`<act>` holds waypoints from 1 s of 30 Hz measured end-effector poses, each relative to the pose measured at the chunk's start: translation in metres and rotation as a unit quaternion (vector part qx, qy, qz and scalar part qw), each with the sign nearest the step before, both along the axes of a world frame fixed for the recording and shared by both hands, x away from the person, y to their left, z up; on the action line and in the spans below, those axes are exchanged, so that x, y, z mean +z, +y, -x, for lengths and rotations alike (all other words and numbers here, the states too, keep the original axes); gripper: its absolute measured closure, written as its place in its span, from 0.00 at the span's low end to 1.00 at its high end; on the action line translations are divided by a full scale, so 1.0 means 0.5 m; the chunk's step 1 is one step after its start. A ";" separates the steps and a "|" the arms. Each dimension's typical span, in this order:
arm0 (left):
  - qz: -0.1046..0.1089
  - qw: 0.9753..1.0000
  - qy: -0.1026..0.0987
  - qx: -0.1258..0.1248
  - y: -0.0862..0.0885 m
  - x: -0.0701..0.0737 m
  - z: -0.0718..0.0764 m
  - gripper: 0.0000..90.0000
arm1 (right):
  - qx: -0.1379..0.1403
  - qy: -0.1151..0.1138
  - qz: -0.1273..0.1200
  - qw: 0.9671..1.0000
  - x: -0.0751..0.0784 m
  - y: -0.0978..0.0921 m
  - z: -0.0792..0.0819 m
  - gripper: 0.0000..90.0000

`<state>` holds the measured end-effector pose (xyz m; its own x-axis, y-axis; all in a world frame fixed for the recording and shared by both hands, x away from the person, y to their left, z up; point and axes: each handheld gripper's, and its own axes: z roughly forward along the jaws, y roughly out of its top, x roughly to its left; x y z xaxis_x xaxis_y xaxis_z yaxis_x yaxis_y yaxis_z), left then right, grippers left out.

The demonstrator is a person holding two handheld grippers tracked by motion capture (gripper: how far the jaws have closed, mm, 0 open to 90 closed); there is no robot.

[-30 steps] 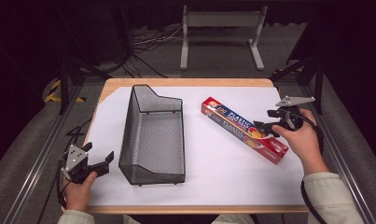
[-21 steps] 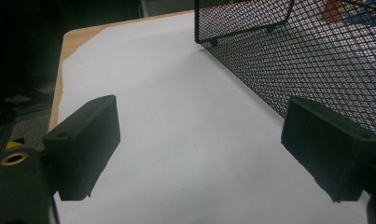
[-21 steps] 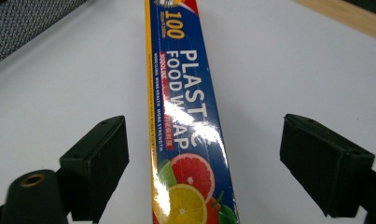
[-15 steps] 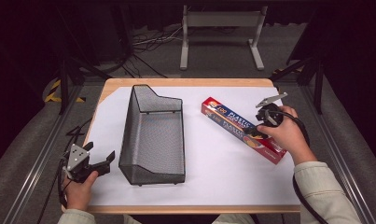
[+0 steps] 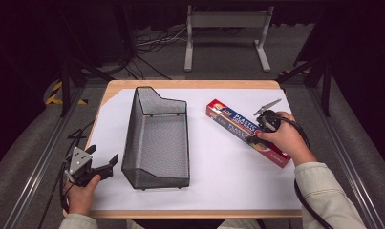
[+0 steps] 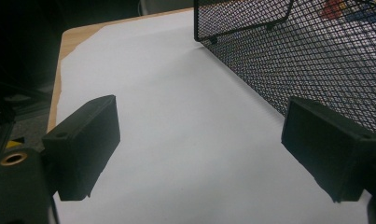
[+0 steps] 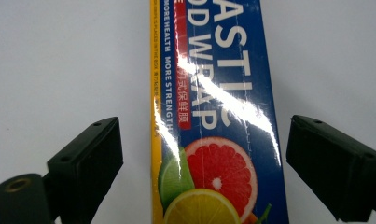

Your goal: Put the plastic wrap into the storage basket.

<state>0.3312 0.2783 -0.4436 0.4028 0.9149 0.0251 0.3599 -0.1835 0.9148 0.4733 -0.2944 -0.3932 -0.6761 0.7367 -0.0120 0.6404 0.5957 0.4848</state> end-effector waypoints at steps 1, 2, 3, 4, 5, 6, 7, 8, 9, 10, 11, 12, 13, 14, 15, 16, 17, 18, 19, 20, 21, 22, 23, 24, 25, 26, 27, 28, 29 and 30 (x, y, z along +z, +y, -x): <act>0.000 1.000 0.000 -0.001 0.000 0.000 0.000 0.14 | 0.001 0.004 0.004 1.000 -0.003 0.001 -0.001 0.13; 0.000 1.000 0.000 -0.001 0.000 0.000 0.000 0.14 | 0.001 0.004 0.004 1.000 -0.003 0.001 -0.001 0.13; 0.000 1.000 0.000 0.000 -0.001 0.000 0.000 0.14 | 0.001 0.005 0.006 1.000 -0.005 0.001 -0.001 0.13; 0.000 1.000 0.000 -0.001 -0.001 0.000 0.000 0.14 | 0.001 0.006 0.009 1.000 -0.009 0.002 -0.002 0.14; -0.001 1.000 0.001 -0.001 -0.001 0.000 0.000 0.14 | 0.001 0.009 0.012 1.000 -0.011 0.003 -0.002 0.15; -0.001 1.000 0.001 -0.001 -0.001 0.000 0.000 0.14 | 0.001 0.011 0.016 1.000 -0.014 0.003 -0.003 0.16; -0.001 1.000 0.001 -0.001 -0.001 0.000 0.000 0.14 | 0.000 0.013 0.018 1.000 -0.017 0.004 -0.003 0.17; 0.000 1.000 0.001 0.000 -0.002 0.000 0.000 0.14 | -0.001 0.013 0.020 1.000 -0.019 0.003 -0.004 0.18; 0.000 1.000 0.001 0.000 -0.002 0.000 0.000 0.14 | 0.000 0.016 0.022 1.000 -0.020 0.003 -0.005 0.19; 0.000 1.000 0.001 0.000 -0.002 0.000 0.000 0.14 | -0.001 0.018 0.023 1.000 -0.022 0.003 -0.005 0.20; 0.000 1.000 0.001 0.000 -0.002 -0.001 0.000 0.14 | -0.001 0.020 0.028 0.999 -0.023 0.003 -0.005 0.20; 0.000 1.000 0.001 0.000 -0.002 -0.001 0.000 0.14 | 0.000 0.023 0.030 0.999 -0.025 0.003 -0.006 0.21; 0.001 1.000 0.001 0.000 -0.002 -0.001 0.000 0.14 | 0.000 0.024 0.034 0.999 -0.026 0.004 -0.006 0.24; 0.000 1.000 0.001 0.000 -0.002 -0.001 0.000 0.14 | 0.003 0.026 0.036 0.999 -0.026 0.005 -0.006 0.27; 0.000 1.000 0.001 0.000 -0.001 0.000 0.000 0.14 | 0.005 0.028 0.039 0.999 -0.025 0.005 -0.006 0.33; -0.001 1.000 0.000 -0.001 -0.001 0.000 0.000 0.14 | 0.005 0.029 0.043 0.999 -0.023 0.006 -0.006 0.39; -0.001 1.000 0.000 -0.001 -0.001 0.000 0.000 0.14 | 0.007 0.030 0.043 0.999 -0.021 0.006 -0.005 0.42; 0.000 1.000 0.000 -0.001 -0.001 0.000 0.000 0.14 | 0.009 0.029 0.048 0.998 -0.019 0.006 -0.005 0.43; -0.001 1.000 0.000 -0.001 -0.001 0.000 0.000 0.14 | 0.009 0.029 0.048 0.998 -0.019 0.006 -0.005 0.43; -0.001 1.000 0.000 -0.001 -0.001 0.000 0.000 0.14 | 0.010 0.028 0.048 0.998 -0.019 0.006 -0.005 0.44; 0.000 1.000 0.000 -0.001 -0.001 0.000 0.000 0.14 | 0.010 0.028 0.049 0.998 -0.018 0.006 -0.005 0.44; 0.000 1.000 0.000 -0.001 -0.001 0.000 0.000 0.14 | 0.010 0.028 0.049 0.998 -0.018 0.006 -0.005 0.44; 0.000 1.000 0.000 -0.001 -0.001 0.000 0.000 0.14 | 0.011 0.027 0.050 0.998 -0.018 0.007 -0.005 0.44; -0.001 1.000 0.000 -0.001 -0.001 0.000 0.000 0.14 | 0.009 0.026 0.051 0.998 -0.018 0.008 -0.004 0.44; -0.001 1.000 0.000 -0.001 -0.001 0.000 0.000 0.14 | 0.008 0.024 0.052 0.998 -0.018 0.008 -0.004 0.44; -0.001 1.000 0.000 -0.001 -0.001 0.000 0.000 0.14 | 0.008 0.024 0.052 0.998 -0.018 0.008 -0.004 0.44; -0.001 1.000 0.000 -0.001 -0.001 0.000 0.000 0.14 | 0.007 0.027 0.050 0.998 -0.017 0.009 -0.002 0.44; 0.001 1.000 0.001 0.000 -0.002 -0.001 0.000 0.14 | 0.002 0.033 0.045 0.998 -0.016 0.011 0.000 0.44; 0.001 1.000 0.001 0.000 -0.002 -0.001 -0.001 0.14 | -0.005 0.037 0.036 0.999 -0.013 0.015 0.003 0.44; 0.001 1.000 0.001 0.000 -0.002 -0.001 -0.001 0.14 | -0.008 0.037 0.033 0.999 -0.009 0.017 0.005 0.45</act>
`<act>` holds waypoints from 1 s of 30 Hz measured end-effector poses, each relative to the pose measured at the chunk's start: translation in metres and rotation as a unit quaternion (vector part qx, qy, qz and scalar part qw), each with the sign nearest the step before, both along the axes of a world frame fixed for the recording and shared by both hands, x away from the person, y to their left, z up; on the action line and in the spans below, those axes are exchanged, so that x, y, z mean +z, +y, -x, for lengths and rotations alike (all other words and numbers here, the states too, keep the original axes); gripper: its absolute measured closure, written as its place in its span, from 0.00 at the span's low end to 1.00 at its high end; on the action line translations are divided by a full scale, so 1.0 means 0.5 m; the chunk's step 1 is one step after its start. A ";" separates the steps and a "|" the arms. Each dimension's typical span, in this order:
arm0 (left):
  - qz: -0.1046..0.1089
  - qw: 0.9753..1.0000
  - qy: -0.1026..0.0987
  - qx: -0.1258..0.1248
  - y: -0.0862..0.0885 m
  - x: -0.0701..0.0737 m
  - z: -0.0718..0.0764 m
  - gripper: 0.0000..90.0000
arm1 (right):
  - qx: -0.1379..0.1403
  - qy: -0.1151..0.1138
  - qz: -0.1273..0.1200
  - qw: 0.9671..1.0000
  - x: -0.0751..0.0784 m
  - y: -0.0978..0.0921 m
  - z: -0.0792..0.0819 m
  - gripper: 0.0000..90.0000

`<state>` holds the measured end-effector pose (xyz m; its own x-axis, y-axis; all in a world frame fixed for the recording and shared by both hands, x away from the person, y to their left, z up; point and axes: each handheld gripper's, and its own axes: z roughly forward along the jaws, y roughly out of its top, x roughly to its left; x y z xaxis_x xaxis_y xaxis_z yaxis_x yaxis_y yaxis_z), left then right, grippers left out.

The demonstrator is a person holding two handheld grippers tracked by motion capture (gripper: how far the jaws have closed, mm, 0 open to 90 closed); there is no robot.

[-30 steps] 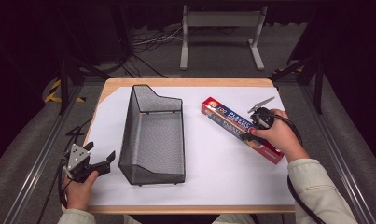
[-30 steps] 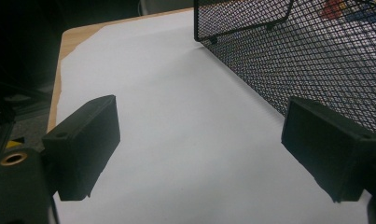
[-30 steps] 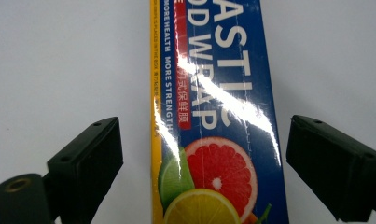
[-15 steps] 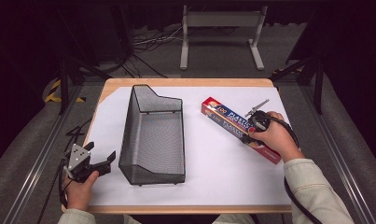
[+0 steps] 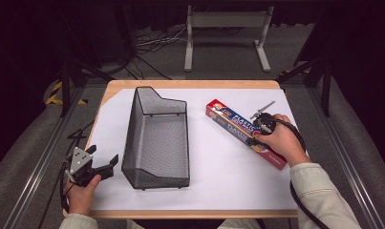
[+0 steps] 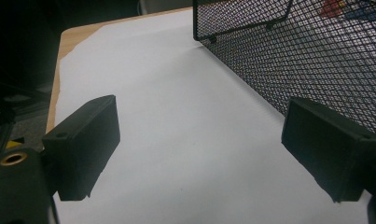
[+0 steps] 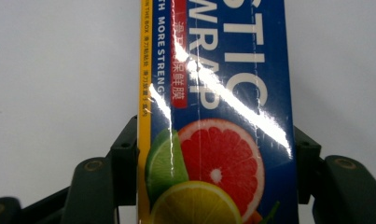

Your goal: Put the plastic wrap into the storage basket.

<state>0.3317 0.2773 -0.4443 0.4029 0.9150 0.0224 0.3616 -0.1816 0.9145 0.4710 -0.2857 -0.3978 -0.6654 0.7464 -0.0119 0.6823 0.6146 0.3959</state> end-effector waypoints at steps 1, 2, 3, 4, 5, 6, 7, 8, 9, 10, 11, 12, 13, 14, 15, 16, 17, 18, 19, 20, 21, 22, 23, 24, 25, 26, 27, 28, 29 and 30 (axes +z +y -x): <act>0.000 1.000 0.000 0.000 0.000 0.000 0.000 0.14 | -0.001 -0.003 -0.001 1.000 0.007 0.002 0.002 0.45; -0.002 1.000 -0.001 -0.001 0.000 0.000 0.000 0.14 | -0.001 -0.005 -0.001 1.000 0.013 0.003 0.003 0.45; -0.003 1.000 -0.001 -0.002 -0.001 0.001 0.000 0.14 | -0.005 -0.007 -0.003 1.000 0.018 0.005 0.005 0.45; -0.003 1.000 -0.001 -0.002 -0.001 0.001 0.000 0.14 | -0.005 -0.007 -0.003 1.000 0.018 0.005 0.005 0.45; -0.003 1.000 -0.001 -0.002 -0.001 0.001 0.000 0.14 | -0.005 -0.007 -0.003 1.000 0.024 0.006 0.006 0.45; -0.003 1.000 -0.001 -0.003 -0.001 0.001 -0.001 0.14 | -0.005 -0.004 0.000 1.000 0.030 0.008 0.008 0.45; -0.002 1.000 -0.001 -0.002 -0.001 0.001 -0.001 0.14 | -0.004 -0.003 0.008 1.000 0.036 0.011 0.010 0.45; -0.002 1.000 -0.001 -0.002 -0.001 0.001 -0.001 0.14 | -0.002 -0.003 0.013 1.000 0.041 0.014 0.013 0.45; -0.002 1.000 -0.001 -0.003 -0.001 0.002 -0.001 0.14 | -0.001 -0.004 0.013 1.000 0.044 0.015 0.015 0.45; -0.002 1.000 -0.001 -0.002 -0.001 0.002 -0.001 0.14 | -0.002 -0.002 0.010 1.000 0.048 0.017 0.018 0.45; -0.002 1.000 -0.002 -0.003 -0.002 0.002 -0.001 0.14 | -0.002 -0.004 0.006 1.000 0.052 0.018 0.021 0.45; -0.001 1.000 -0.002 -0.002 -0.003 0.001 -0.001 0.14 | -0.002 -0.005 0.002 1.000 0.056 0.020 0.023 0.45; 0.000 1.000 -0.001 -0.002 -0.003 0.001 -0.001 0.14 | -0.005 -0.007 -0.002 1.000 0.060 0.021 0.026 0.45; 0.000 1.000 -0.001 -0.002 -0.003 0.001 -0.001 0.14 | -0.005 -0.008 -0.007 1.000 0.066 0.023 0.028 0.45; 0.000 1.000 -0.001 -0.002 -0.003 0.001 -0.001 0.14 | -0.006 -0.009 -0.008 1.000 0.069 0.024 0.030 0.45; 0.000 1.000 -0.001 -0.002 -0.003 0.001 -0.001 0.14 | -0.006 -0.009 -0.008 1.000 0.069 0.024 0.030 0.45; 0.000 1.000 -0.002 -0.002 -0.003 0.001 -0.002 0.14 | -0.007 -0.009 -0.011 1.000 0.074 0.026 0.032 0.45; 0.000 1.000 -0.002 -0.002 -0.003 0.001 -0.002 0.14 | -0.009 -0.011 -0.009 1.000 0.080 0.028 0.035 0.45; 0.000 1.000 -0.002 -0.002 -0.003 0.002 -0.002 0.14 | -0.008 -0.012 -0.009 1.000 0.085 0.029 0.036 0.45; 0.000 1.000 -0.002 -0.002 -0.003 0.002 -0.001 0.14 | -0.009 -0.015 -0.009 1.000 0.089 0.030 0.039 0.45; 0.000 1.000 -0.002 -0.002 -0.003 0.002 -0.001 0.14 | -0.011 -0.018 -0.009 1.000 0.094 0.032 0.042 0.45; 0.000 1.000 -0.002 -0.002 -0.002 0.002 -0.001 0.14 | -0.011 -0.022 -0.007 1.000 0.100 0.034 0.046 0.45; -0.001 1.000 -0.002 -0.003 -0.002 0.002 -0.002 0.14 | -0.010 -0.024 -0.005 1.000 0.105 0.035 0.049 0.45; 0.000 1.000 -0.002 -0.003 -0.002 0.002 -0.002 0.14 | -0.010 -0.026 -0.007 1.000 0.109 0.036 0.052 0.45; 0.001 1.000 -0.002 -0.002 -0.002 0.002 -0.001 0.14 | -0.011 -0.026 -0.009 1.000 0.114 0.036 0.054 0.45; 0.001 1.000 -0.002 -0.002 -0.003 0.002 -0.001 0.14 | -0.013 -0.026 -0.012 1.000 0.119 0.037 0.057 0.45; 0.000 1.000 -0.002 -0.002 -0.003 0.002 -0.001 0.14 | -0.011 -0.028 -0.015 0.999 0.123 0.038 0.060 0.45; -0.001 1.000 -0.002 -0.003 -0.003 0.002 -0.001 0.14 | -0.012 -0.028 -0.018 0.999 0.128 0.039 0.063 0.45; 0.000 1.000 -0.002 -0.002 -0.003 0.002 -0.001 0.14 | -0.012 -0.031 -0.019 0.999 0.132 0.039 0.065 0.45; 0.000 1.000 -0.002 -0.002 -0.003 0.002 -0.001 0.14 | -0.012 -0.032 -0.020 0.999 0.137 0.040 0.068 0.45</act>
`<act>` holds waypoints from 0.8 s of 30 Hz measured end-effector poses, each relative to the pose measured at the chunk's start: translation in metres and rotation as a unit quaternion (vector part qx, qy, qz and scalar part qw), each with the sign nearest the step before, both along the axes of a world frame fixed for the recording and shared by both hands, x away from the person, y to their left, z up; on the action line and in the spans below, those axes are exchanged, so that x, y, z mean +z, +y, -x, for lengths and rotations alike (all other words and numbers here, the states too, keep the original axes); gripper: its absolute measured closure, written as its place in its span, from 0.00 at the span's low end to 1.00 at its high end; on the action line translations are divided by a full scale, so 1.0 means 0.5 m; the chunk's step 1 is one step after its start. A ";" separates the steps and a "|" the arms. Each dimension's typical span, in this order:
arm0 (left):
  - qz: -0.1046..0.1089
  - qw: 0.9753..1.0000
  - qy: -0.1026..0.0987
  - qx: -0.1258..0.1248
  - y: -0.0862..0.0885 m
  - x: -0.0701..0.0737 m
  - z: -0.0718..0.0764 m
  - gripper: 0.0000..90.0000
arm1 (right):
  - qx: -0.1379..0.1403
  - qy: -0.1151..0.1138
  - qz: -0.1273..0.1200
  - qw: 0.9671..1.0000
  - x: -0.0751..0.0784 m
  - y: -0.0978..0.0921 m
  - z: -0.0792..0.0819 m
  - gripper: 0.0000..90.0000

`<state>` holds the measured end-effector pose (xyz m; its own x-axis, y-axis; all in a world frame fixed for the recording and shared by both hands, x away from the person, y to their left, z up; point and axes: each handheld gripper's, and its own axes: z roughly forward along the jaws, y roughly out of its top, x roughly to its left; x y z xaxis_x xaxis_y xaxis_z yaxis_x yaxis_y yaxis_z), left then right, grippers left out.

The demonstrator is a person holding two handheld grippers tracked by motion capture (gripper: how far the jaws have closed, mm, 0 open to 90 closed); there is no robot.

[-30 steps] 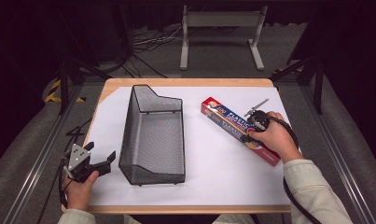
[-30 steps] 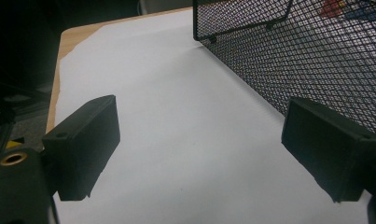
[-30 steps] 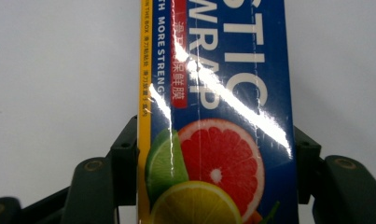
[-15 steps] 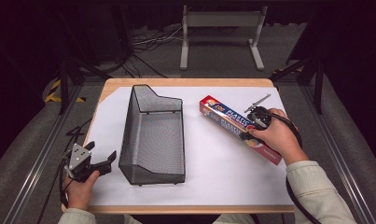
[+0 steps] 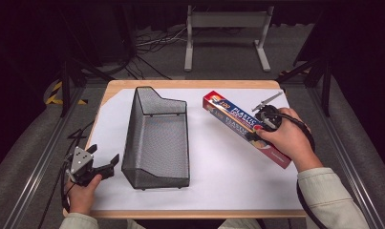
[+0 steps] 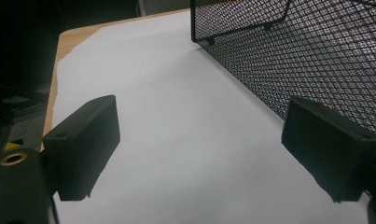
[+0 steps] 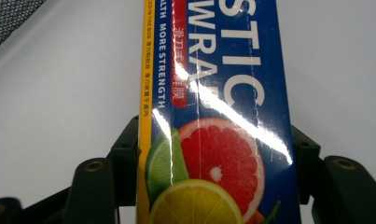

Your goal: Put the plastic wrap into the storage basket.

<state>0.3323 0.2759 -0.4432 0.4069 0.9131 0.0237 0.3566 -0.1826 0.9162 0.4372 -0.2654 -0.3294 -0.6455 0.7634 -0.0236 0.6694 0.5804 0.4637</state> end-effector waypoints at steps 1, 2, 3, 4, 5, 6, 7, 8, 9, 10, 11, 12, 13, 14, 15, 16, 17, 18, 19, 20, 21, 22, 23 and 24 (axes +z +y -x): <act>0.001 1.000 0.000 0.000 0.000 0.000 0.000 0.14 | 0.002 -0.002 -0.001 1.000 0.005 0.000 0.002 0.45; 0.000 1.000 0.000 0.000 0.000 0.000 0.000 0.14 | -0.001 -0.002 -0.003 1.000 0.009 0.002 0.005 0.45; 0.000 1.000 0.000 0.000 0.000 0.000 0.000 0.14 | 0.001 -0.005 -0.004 1.000 0.015 0.002 0.007 0.45; 0.001 1.000 0.000 0.000 0.000 0.000 0.000 0.14 | 0.000 -0.004 -0.008 1.000 0.019 0.003 0.010 0.45; 0.001 1.000 0.000 0.000 0.000 0.000 0.000 0.14 | -0.001 -0.006 -0.009 1.000 0.023 0.004 0.012 0.45; -0.001 1.000 0.000 -0.001 0.000 0.000 0.000 0.14 | 0.000 -0.007 -0.010 1.000 0.026 0.004 0.014 0.45; -0.002 1.000 0.000 -0.001 0.000 0.000 0.000 0.14 | -0.001 -0.008 -0.012 1.000 0.028 0.005 0.016 0.45; 0.000 1.000 0.000 0.000 0.000 0.000 0.000 0.14 | -0.001 -0.009 -0.013 1.000 0.031 0.006 0.018 0.45; 0.000 1.000 0.000 0.000 0.000 0.000 0.000 0.14 | -0.001 -0.010 -0.014 1.000 0.033 0.006 0.019 0.45; 0.000 1.000 0.000 0.000 0.000 0.000 0.000 0.14 | -0.001 -0.010 -0.014 1.000 0.033 0.006 0.019 0.45; 0.000 1.000 0.000 0.000 0.000 0.000 0.000 0.14 | -0.003 -0.011 -0.018 1.000 0.039 0.009 0.024 0.45; 0.000 1.000 0.000 0.001 0.000 0.000 0.000 0.14 | -0.003 -0.011 -0.018 1.000 0.039 0.009 0.024 0.45; 0.000 1.000 0.000 0.001 0.000 0.000 0.000 0.14 | -0.006 -0.013 -0.020 1.000 0.042 0.013 0.028 0.45; -0.002 1.000 0.000 0.000 0.000 0.000 -0.001 0.14 | -0.007 -0.013 -0.022 1.000 0.043 0.014 0.030 0.45; -0.002 1.000 0.000 -0.001 0.000 0.000 -0.001 0.14 | -0.007 -0.014 -0.023 1.000 0.044 0.017 0.032 0.45; -0.002 1.000 0.000 -0.001 0.000 0.000 -0.001 0.14 | -0.009 -0.014 -0.025 1.000 0.046 0.021 0.034 0.45; -0.002 1.000 0.000 -0.001 0.000 0.000 -0.001 0.14 | -0.008 -0.014 -0.027 1.000 0.047 0.025 0.036 0.45; -0.002 1.000 0.001 0.000 0.000 0.000 -0.001 0.14 | -0.008 -0.013 -0.029 0.999 0.049 0.029 0.038 0.45; -0.002 1.000 0.001 0.000 0.000 0.000 -0.001 0.14 | -0.006 -0.012 -0.031 0.999 0.050 0.034 0.040 0.45; -0.002 1.000 0.001 -0.001 0.000 0.000 -0.001 0.14 | -0.009 -0.012 -0.034 0.999 0.052 0.039 0.042 0.45; -0.002 1.000 0.001 -0.001 0.000 0.000 -0.001 0.14 | -0.009 -0.013 -0.036 0.999 0.053 0.046 0.044 0.45; -0.002 1.000 0.001 -0.001 0.000 0.000 -0.001 0.14 | -0.008 -0.014 -0.037 0.999 0.054 0.052 0.046 0.45; -0.002 1.000 0.001 -0.001 0.000 0.000 -0.001 0.14 | -0.008 -0.015 -0.040 0.999 0.056 0.060 0.048 0.45; -0.002 1.000 0.001 0.000 0.000 -0.001 -0.001 0.14 | -0.007 -0.014 -0.041 0.999 0.057 0.067 0.050 0.45</act>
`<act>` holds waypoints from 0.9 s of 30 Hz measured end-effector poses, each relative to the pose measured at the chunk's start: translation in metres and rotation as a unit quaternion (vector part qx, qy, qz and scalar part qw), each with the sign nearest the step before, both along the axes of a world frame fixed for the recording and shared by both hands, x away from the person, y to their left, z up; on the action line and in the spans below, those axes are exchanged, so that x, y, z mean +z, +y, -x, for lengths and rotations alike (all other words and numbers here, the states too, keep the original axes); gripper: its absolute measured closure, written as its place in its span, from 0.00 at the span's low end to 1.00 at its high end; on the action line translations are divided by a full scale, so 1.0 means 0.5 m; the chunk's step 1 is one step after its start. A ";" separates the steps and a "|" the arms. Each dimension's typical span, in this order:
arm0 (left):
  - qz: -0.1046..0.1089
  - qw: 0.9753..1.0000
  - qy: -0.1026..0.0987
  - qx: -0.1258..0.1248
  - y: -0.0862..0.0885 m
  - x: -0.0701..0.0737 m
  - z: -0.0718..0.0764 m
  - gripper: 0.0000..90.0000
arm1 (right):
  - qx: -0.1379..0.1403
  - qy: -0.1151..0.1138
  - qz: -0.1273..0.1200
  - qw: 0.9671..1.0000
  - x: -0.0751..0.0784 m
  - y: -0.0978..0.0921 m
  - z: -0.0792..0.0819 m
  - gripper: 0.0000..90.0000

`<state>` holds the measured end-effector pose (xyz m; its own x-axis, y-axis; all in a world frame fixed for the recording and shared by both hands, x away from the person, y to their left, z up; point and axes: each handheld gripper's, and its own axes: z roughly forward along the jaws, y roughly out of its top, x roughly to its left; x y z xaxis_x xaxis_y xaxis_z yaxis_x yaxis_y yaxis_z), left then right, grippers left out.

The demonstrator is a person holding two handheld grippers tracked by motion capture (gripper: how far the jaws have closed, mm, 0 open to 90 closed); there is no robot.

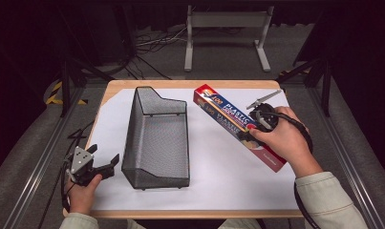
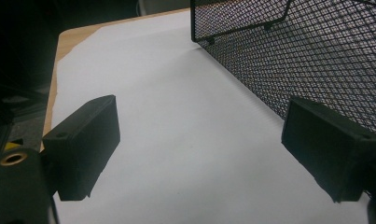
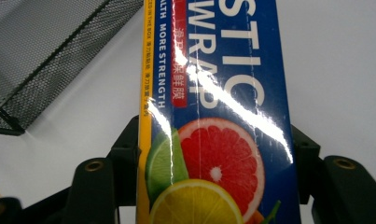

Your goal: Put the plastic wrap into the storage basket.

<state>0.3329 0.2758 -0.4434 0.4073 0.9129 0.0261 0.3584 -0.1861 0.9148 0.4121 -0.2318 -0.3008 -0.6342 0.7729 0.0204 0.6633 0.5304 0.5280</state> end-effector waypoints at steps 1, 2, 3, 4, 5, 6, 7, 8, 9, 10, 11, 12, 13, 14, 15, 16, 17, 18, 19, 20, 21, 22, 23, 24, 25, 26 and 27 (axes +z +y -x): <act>0.001 1.000 0.000 0.001 0.000 0.000 0.000 0.14 | 0.001 -0.001 -0.002 1.000 0.001 0.006 0.001 0.45; 0.001 1.000 0.000 0.001 0.000 0.000 0.000 0.14 | 0.002 -0.001 -0.002 1.000 0.002 0.014 0.003 0.45; 0.002 1.000 0.000 0.002 0.001 0.000 0.000 0.14 | 0.006 -0.002 -0.004 1.000 0.003 0.024 0.005 0.45; 0.002 1.000 0.000 0.002 0.001 0.000 0.000 0.14 | 0.006 -0.002 -0.004 1.000 0.003 0.024 0.005 0.45; 0.001 1.000 0.000 0.001 0.002 0.000 0.000 0.14 | 0.006 0.000 -0.006 1.000 0.004 0.030 0.006 0.45; 0.001 1.000 0.000 0.001 0.001 0.000 0.000 0.14 | 0.009 0.001 -0.009 1.000 0.007 0.042 0.008 0.45; 0.001 1.000 0.000 0.001 0.001 0.000 0.000 0.14 | 0.011 0.003 -0.012 1.000 0.009 0.050 0.009 0.45; 0.001 1.000 0.000 0.000 0.001 0.000 0.000 0.14 | 0.014 0.004 -0.014 1.000 0.010 0.058 0.011 0.45; 0.001 1.000 0.000 0.001 0.002 0.000 0.000 0.14 | 0.015 0.005 -0.017 1.000 0.012 0.068 0.012 0.45; 0.001 1.000 0.000 0.001 0.002 0.000 0.000 0.14 | 0.016 0.005 -0.018 1.000 0.013 0.076 0.013 0.45; 0.001 1.000 0.000 0.002 0.002 0.001 0.000 0.14 | 0.017 0.006 -0.020 1.000 0.014 0.083 0.015 0.45; 0.001 1.000 0.001 0.001 0.002 0.000 0.000 0.14 | 0.017 0.008 -0.021 1.000 0.015 0.090 0.016 0.45; 0.001 1.000 0.001 0.001 0.002 0.000 0.000 0.14 | 0.016 0.010 -0.021 1.000 0.016 0.098 0.017 0.45; 0.001 1.000 0.000 0.001 0.002 0.000 0.000 0.14 | 0.017 0.010 -0.019 1.000 0.017 0.105 0.018 0.45; 0.001 1.000 0.000 0.001 0.002 0.000 0.000 0.14 | 0.019 0.010 -0.019 1.000 0.018 0.111 0.018 0.45; 0.001 1.000 0.000 0.001 0.002 0.001 0.000 0.14 | 0.017 0.010 -0.019 1.000 0.020 0.118 0.019 0.45; 0.001 1.000 0.000 0.001 0.002 0.001 0.000 0.14 | 0.017 0.011 -0.021 1.000 0.021 0.125 0.019 0.45; 0.000 1.000 0.000 0.002 0.002 0.001 0.000 0.14 | 0.016 0.010 -0.023 1.000 0.022 0.131 0.020 0.45; 0.000 1.000 0.000 0.002 0.002 0.000 0.000 0.14 | 0.017 0.010 -0.025 1.000 0.024 0.137 0.020 0.45; 0.000 1.000 0.001 0.002 0.003 0.000 0.000 0.14 | 0.016 0.010 -0.025 0.999 0.025 0.143 0.021 0.45; 0.000 1.000 0.000 0.002 0.003 0.000 0.000 0.14 | 0.015 0.011 -0.028 0.999 0.026 0.149 0.022 0.45; 0.000 1.000 0.001 0.002 0.003 0.000 0.000 0.14 | 0.014 0.012 -0.029 0.999 0.028 0.155 0.023 0.45; 0.000 1.000 0.001 0.002 0.003 0.000 0.000 0.14 | 0.013 0.013 -0.031 0.999 0.029 0.161 0.024 0.45; 0.000 1.000 0.001 0.002 0.003 0.000 0.000 0.14 | 0.013 0.013 -0.032 0.999 0.030 0.166 0.024 0.45; 0.000 1.000 0.001 0.003 0.003 0.000 0.000 0.14 | 0.011 0.016 -0.034 0.999 0.031 0.173 0.025 0.45; 0.001 1.000 0.000 0.002 0.003 0.000 -0.001 0.14 | 0.010 0.018 -0.036 0.999 0.032 0.179 0.026 0.45; 0.001 1.000 0.000 0.002 0.003 0.000 -0.001 0.14 | 0.009 0.018 -0.037 0.999 0.033 0.184 0.027 0.45</act>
<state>0.3333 0.2773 -0.4434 0.4029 0.9149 0.0239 0.3588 -0.1819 0.9155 0.3988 -0.1396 -0.2843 -0.6464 0.7564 0.1000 0.6726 0.5029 0.5429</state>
